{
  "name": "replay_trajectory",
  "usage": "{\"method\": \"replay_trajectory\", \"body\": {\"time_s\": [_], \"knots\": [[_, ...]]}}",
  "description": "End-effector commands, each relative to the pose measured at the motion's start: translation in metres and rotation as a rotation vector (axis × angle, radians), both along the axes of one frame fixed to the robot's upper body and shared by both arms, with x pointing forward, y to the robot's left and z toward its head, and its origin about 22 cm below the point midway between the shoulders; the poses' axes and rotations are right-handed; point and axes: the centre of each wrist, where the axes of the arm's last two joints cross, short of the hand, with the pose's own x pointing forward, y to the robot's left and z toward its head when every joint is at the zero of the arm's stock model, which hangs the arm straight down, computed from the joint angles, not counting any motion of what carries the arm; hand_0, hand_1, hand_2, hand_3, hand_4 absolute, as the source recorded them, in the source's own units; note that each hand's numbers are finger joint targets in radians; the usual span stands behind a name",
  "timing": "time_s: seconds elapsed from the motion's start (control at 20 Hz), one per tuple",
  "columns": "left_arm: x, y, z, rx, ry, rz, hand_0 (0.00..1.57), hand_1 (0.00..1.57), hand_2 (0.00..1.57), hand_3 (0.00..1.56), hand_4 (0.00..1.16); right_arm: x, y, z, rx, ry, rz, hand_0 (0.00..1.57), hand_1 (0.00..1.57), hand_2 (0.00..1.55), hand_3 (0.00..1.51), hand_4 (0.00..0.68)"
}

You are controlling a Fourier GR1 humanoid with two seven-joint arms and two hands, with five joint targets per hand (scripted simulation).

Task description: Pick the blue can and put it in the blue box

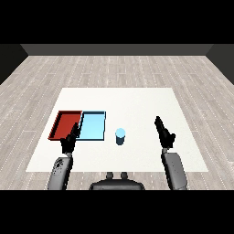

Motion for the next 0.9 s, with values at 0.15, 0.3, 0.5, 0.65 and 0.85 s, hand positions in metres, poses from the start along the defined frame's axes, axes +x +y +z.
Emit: {"method": "replay_trajectory", "body": {"time_s": [0.15,0.3,0.5,0.65,0.85], "knots": [[0.006,-0.01,0.003,-0.011,-0.007,-0.036,0.0,0.0,0.0,0.0,0.0,-0.015,0.043,-0.007,0.02,0.029,-0.024,0.0,0.0,0.0,0.0,0.0],[0.022,-0.027,0.041,-0.155,-0.392,-0.048,0.0,0.0,0.0,0.0,0.0,-0.011,0.063,0.015,0.195,-0.189,0.101,0.0,0.0,0.0,0.0,0.0],[0.017,-0.024,0.025,-0.195,-0.471,-0.048,0.0,0.0,0.0,0.0,0.0,-0.018,0.073,-0.003,0.259,-0.225,0.11,0.0,0.0,0.0,0.0,0.0],[0.015,-0.007,0.02,-0.198,-0.472,-0.056,0.0,0.0,0.0,0.0,0.0,-0.023,0.07,-0.011,0.275,-0.239,0.108,0.0,0.0,0.0,0.0,0.0],[0.016,-0.013,0.005,-0.22,-0.47,-0.074,0.0,0.0,0.0,0.0,0.0,-0.026,0.077,-0.005,0.278,-0.239,0.118,0.0,0.0,0.0,0.0,0.0]]}}
